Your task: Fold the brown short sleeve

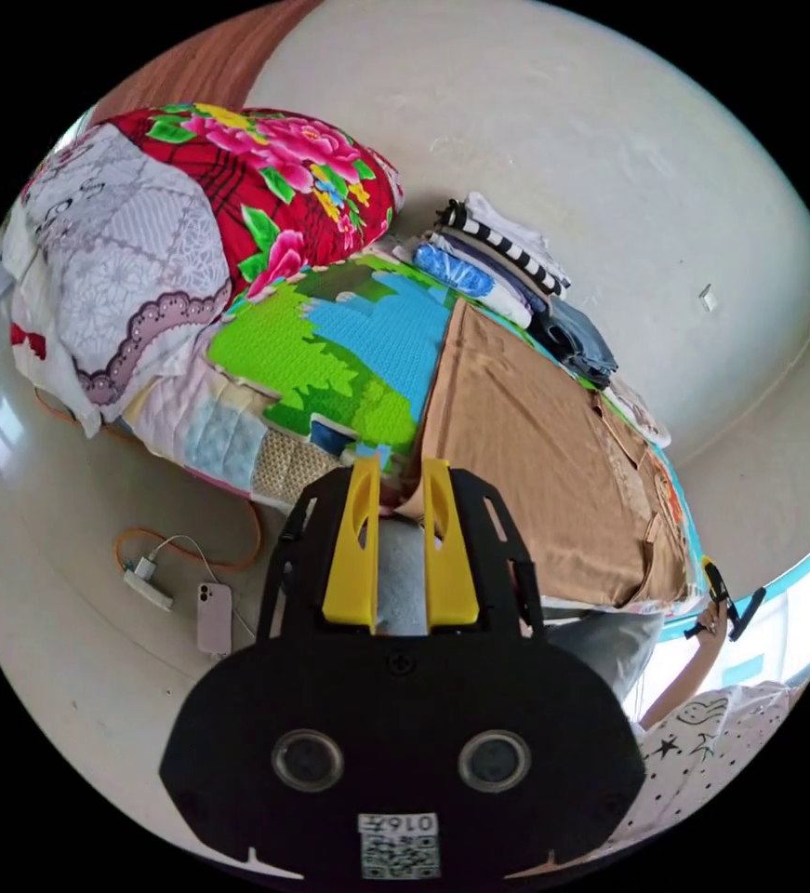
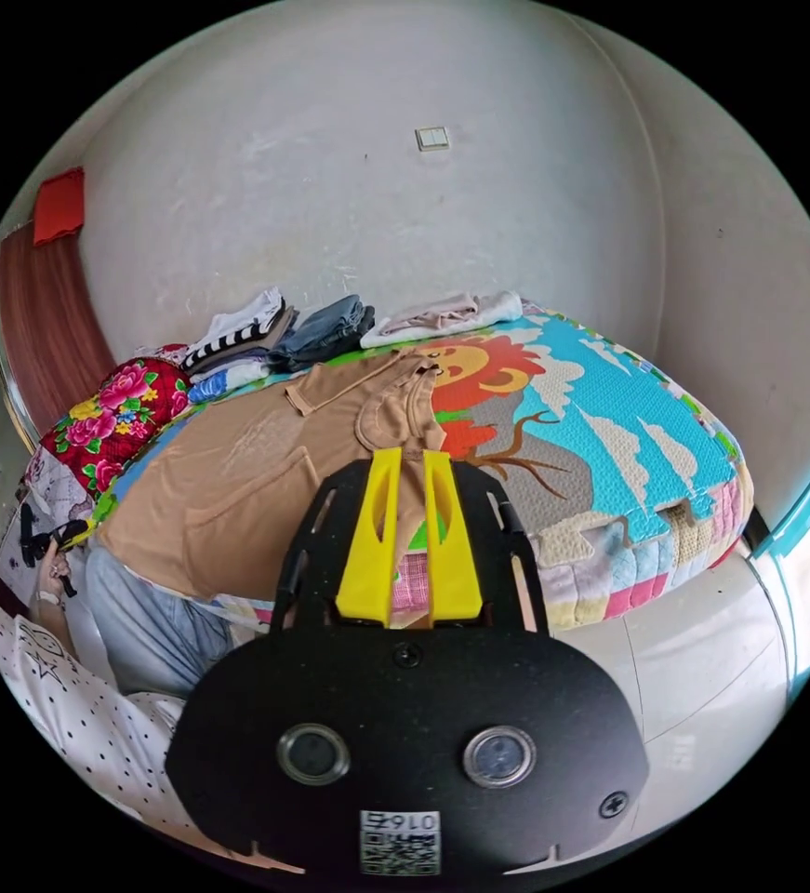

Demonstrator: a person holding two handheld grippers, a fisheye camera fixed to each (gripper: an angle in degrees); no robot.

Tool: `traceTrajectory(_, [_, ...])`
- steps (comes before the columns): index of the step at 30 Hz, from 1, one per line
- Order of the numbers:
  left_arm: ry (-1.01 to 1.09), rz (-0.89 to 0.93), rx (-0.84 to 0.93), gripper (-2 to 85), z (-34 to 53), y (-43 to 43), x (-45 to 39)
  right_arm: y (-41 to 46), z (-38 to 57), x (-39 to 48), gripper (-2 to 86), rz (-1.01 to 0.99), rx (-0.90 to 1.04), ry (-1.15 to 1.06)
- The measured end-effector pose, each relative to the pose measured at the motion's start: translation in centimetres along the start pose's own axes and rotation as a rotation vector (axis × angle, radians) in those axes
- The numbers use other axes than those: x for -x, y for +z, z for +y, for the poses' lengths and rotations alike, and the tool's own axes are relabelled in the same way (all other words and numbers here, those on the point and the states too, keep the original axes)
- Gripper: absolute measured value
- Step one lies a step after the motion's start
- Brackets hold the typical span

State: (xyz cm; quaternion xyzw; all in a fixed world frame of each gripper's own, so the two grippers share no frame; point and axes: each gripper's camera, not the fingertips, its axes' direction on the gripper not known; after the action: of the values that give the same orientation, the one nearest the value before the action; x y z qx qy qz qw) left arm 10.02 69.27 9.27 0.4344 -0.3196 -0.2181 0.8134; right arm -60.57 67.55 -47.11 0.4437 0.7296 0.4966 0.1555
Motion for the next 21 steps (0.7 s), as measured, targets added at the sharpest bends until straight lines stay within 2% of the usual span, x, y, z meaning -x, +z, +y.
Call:
traceTrajectory(9, [0.121,0.246,0.083,5.2,0.6,0.6,2.5,-3.4,-0.9,4.3,0.9,0.016,0.007,-0.064])
traceTrajectory(12, [0.182,0.230,0.127,5.0,0.6,0.8,2.0,-4.3,-1.2,6.1,1.0,0.038,0.023,-0.105])
traceTrajectory(17, [0.245,0.224,0.090,4.8,0.8,0.0,1.2,-5.4,-2.0,8.9,1.4,0.064,0.039,-0.168])
traceTrajectory(21, [0.224,0.069,0.093,7.4,1.0,-1.2,2.2,-6.5,-2.7,10.5,1.8,0.062,0.035,-0.194])
